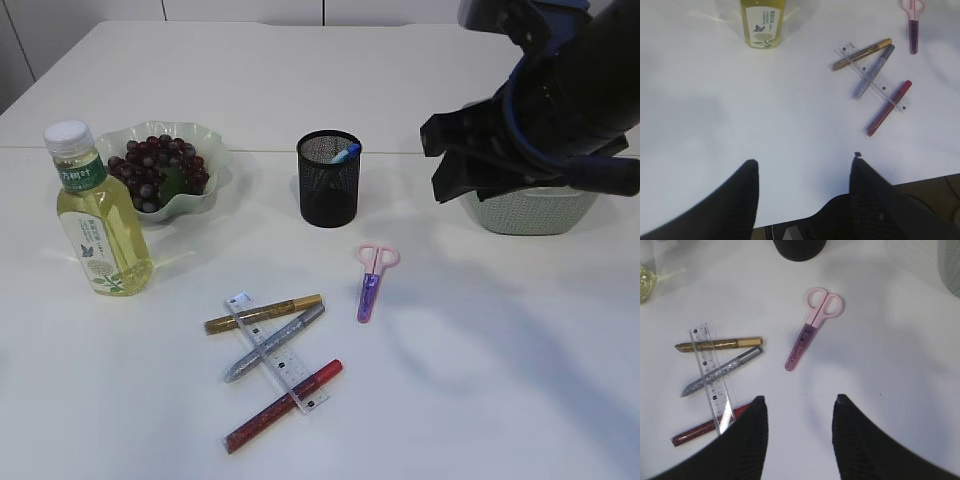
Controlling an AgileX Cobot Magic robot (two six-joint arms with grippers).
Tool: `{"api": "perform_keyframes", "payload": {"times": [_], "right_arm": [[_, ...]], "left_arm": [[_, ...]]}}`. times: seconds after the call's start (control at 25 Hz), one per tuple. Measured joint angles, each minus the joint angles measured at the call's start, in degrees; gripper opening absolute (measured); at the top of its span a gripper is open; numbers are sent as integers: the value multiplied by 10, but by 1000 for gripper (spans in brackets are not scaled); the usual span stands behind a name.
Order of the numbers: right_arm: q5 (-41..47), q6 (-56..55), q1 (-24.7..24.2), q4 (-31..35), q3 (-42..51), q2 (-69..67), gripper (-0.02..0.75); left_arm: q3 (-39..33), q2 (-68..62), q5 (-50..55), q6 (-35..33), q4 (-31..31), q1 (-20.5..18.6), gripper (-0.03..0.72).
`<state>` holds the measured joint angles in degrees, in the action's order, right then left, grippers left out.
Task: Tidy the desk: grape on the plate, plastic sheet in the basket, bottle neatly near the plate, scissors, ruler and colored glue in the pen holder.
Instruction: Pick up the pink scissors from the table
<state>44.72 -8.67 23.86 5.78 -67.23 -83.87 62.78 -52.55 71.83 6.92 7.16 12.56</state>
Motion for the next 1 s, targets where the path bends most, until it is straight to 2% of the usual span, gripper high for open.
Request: {"api": "perform_keyframes", "payload": {"times": [0.36,0.68,1.0], "right_arm": [[8,-35,0,15,0,-20,350],[142,-48,0,17,-67,-98,350],[111,-48,0,34,-90,-109,349]], "left_arm": [[0,0,0,0,0,0,421],[0,0,0,0,0,0,421],[0,0,0,0,0,0,420]]}}
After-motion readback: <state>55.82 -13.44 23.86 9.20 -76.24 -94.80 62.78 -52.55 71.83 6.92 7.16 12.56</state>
